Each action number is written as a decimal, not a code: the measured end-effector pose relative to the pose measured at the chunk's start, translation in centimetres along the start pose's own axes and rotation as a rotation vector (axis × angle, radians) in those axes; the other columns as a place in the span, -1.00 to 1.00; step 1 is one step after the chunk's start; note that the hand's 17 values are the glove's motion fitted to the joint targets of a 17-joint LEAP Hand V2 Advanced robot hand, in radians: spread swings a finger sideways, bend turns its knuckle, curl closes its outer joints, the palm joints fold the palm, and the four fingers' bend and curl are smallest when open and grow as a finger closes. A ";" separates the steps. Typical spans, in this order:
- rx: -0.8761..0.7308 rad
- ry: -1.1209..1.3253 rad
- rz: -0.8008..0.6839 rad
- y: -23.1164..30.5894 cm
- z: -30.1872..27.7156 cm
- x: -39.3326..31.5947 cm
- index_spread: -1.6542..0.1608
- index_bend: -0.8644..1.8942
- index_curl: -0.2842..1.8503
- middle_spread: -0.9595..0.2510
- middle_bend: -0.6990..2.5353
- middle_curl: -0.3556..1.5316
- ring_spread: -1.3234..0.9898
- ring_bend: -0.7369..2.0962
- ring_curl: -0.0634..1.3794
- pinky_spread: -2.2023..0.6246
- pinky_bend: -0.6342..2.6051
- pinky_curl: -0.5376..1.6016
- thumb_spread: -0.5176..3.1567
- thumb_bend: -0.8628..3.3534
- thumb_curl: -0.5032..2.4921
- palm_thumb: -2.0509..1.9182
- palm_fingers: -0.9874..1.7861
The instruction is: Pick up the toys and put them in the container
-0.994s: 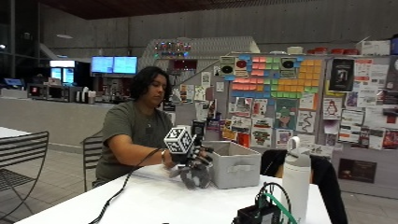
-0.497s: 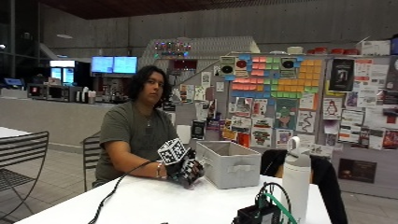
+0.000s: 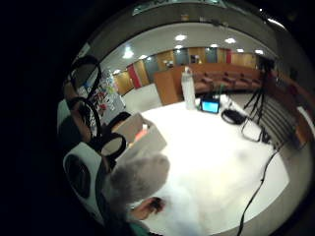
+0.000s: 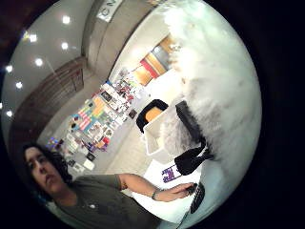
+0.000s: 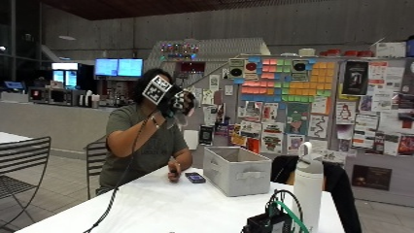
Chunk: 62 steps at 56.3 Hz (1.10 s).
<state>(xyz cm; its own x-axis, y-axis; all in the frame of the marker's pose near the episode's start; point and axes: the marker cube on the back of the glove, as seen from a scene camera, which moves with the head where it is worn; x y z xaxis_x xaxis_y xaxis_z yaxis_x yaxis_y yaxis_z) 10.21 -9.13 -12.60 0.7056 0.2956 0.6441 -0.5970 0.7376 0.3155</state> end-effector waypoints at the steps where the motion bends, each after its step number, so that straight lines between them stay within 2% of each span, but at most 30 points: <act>1: -0.001 0.004 0.051 -1.1 -0.2 -0.6 0.47 -0.26 -0.42 0.03 -0.06 0.07 -0.13 0.48 -0.12 0.24 -0.01 -0.12 0.14 -0.53 -0.50 0.12 0.55; 8: -0.073 -0.085 0.116 -7.9 1.6 -2.6 0.47 -0.25 -0.41 0.03 -0.06 0.08 -0.13 0.48 -0.14 0.23 -0.01 -0.12 0.14 -0.53 -0.51 0.11 0.55; 12: -0.104 -0.056 -0.041 -9.7 4.2 -2.9 0.47 -0.25 -0.41 0.04 -0.06 0.09 -0.13 0.49 -0.14 0.23 -0.01 -0.12 0.14 -0.53 -0.51 0.11 0.55; 17: -0.119 -0.077 0.108 -11.9 8.0 -4.2 0.47 -0.25 -0.40 0.04 -0.06 0.10 -0.13 0.49 -0.15 0.24 -0.01 -0.12 0.14 -0.53 -0.51 0.11 0.55; 24: -0.141 -0.146 0.144 -12.5 13.0 -5.0 0.46 -0.26 -0.40 0.04 -0.09 0.09 -0.13 0.48 -0.16 0.24 0.01 -0.11 0.14 -0.53 -0.51 0.10 0.51; 29: -0.242 -0.266 0.189 -12.3 16.2 -4.9 0.46 -0.27 -0.41 0.04 -0.13 0.07 -0.13 0.46 -0.18 0.24 0.02 -0.10 0.13 -0.53 -0.51 0.10 0.47; 32: -0.336 -0.315 0.203 -11.6 18.1 -4.7 0.46 -0.27 -0.40 0.05 -0.19 0.05 -0.12 0.44 -0.19 0.24 0.03 -0.10 0.12 -0.54 -0.51 0.09 0.39; 35: -0.480 -0.383 0.227 -10.7 19.8 -4.5 0.47 -0.28 -0.40 0.08 -0.26 0.02 -0.12 0.40 -0.19 0.27 0.04 -0.08 0.07 -0.56 -0.52 0.06 0.22; 39: -0.622 -0.452 0.233 -9.7 21.2 -3.7 0.49 -0.30 -0.40 0.18 -0.33 -0.01 -0.09 0.25 -0.26 0.36 0.06 -0.06 -0.03 -0.62 -0.53 -0.02 -0.21; 40: -0.632 -0.447 0.229 -9.6 21.4 -3.4 0.49 -0.29 -0.39 0.22 -0.33 -0.01 -0.07 0.19 -0.28 0.39 0.06 -0.05 -0.05 -0.63 -0.53 -0.03 -0.32; 42: -0.637 -0.413 0.217 -9.3 21.5 -2.9 0.49 -0.28 -0.40 0.26 -0.32 -0.02 -0.05 0.11 -0.33 0.42 0.04 -0.07 -0.09 -0.64 -0.53 -0.04 -0.38; 48: -0.648 -0.281 0.180 -8.6 20.4 -0.8 0.47 -0.26 -0.44 0.34 -0.33 -0.06 -0.03 0.01 -0.49 0.49 0.00 -0.14 -0.15 -0.64 -0.54 -0.04 -0.32; 56: -0.652 -0.187 0.161 -6.3 16.9 2.2 0.45 -0.23 -0.42 0.39 -0.34 -0.09 -0.01 0.00 -0.52 0.53 -0.04 -0.18 -0.17 -0.64 -0.54 -0.04 -0.26; 62: -0.687 -0.098 0.102 -1.6 13.3 4.0 0.44 -0.24 -0.41 0.38 -0.33 -0.10 -0.01 0.03 -0.51 0.54 -0.07 -0.20 -0.17 -0.63 -0.55 -0.03 -0.19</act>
<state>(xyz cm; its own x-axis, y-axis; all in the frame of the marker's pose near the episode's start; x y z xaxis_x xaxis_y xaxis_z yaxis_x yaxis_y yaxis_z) 8.95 -17.25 -1.23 0.6021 0.3516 0.7168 -0.2592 0.9353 -0.2411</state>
